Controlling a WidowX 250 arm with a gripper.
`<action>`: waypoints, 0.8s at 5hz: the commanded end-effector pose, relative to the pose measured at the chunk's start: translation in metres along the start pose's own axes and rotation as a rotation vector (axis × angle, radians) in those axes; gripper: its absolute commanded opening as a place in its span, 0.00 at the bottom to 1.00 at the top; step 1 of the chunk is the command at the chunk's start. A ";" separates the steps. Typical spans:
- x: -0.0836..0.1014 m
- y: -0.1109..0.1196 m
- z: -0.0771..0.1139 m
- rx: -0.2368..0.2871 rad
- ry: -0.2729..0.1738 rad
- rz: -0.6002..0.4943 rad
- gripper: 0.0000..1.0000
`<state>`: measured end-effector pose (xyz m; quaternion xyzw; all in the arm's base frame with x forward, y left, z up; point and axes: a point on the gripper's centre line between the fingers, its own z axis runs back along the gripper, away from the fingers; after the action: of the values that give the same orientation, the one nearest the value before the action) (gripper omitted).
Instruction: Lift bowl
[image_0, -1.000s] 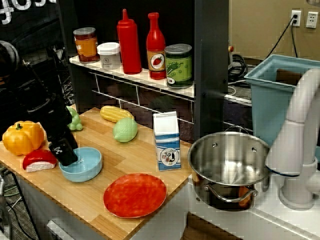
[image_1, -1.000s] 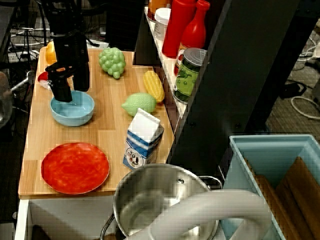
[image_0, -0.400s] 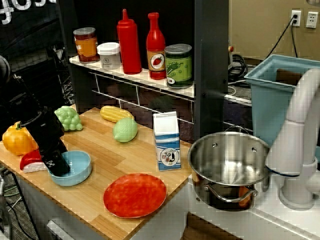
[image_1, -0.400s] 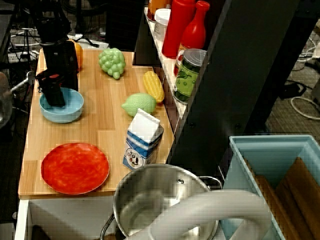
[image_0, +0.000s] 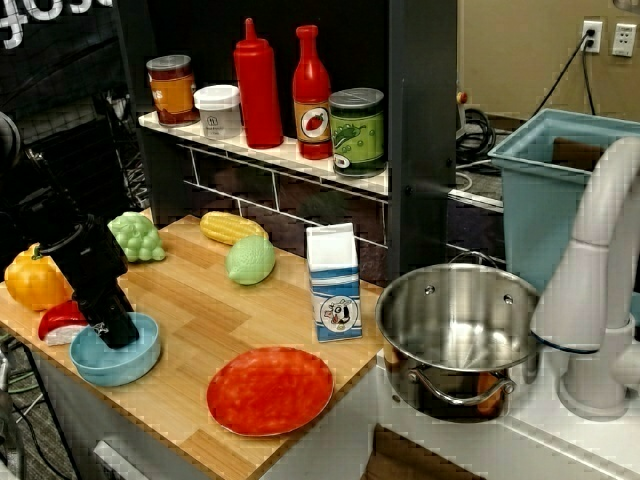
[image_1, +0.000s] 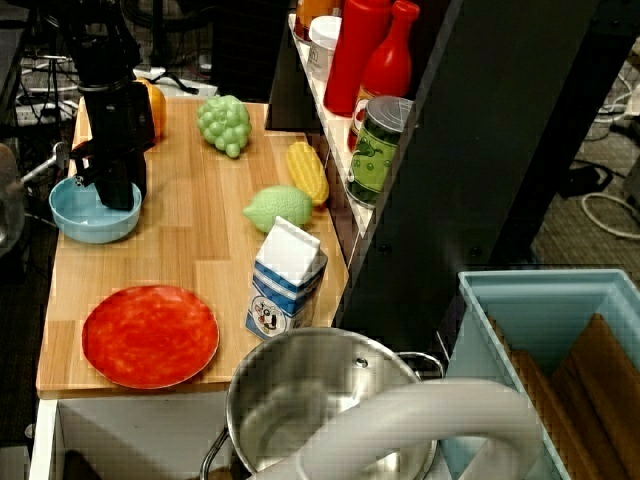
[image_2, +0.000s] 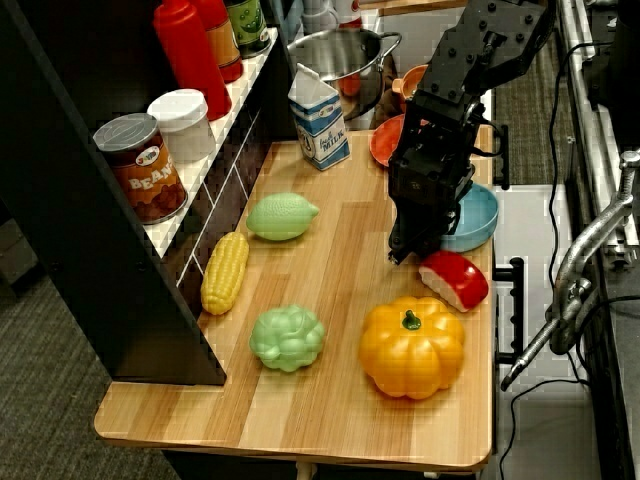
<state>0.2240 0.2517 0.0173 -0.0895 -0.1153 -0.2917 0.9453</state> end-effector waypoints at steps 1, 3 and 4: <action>0.006 -0.005 0.023 -0.035 -0.009 0.004 0.00; 0.038 -0.014 0.082 -0.139 -0.074 -0.062 0.00; 0.045 -0.010 0.106 -0.201 -0.047 -0.143 0.00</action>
<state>0.2353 0.2390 0.1139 -0.2073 -0.1081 -0.3537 0.9057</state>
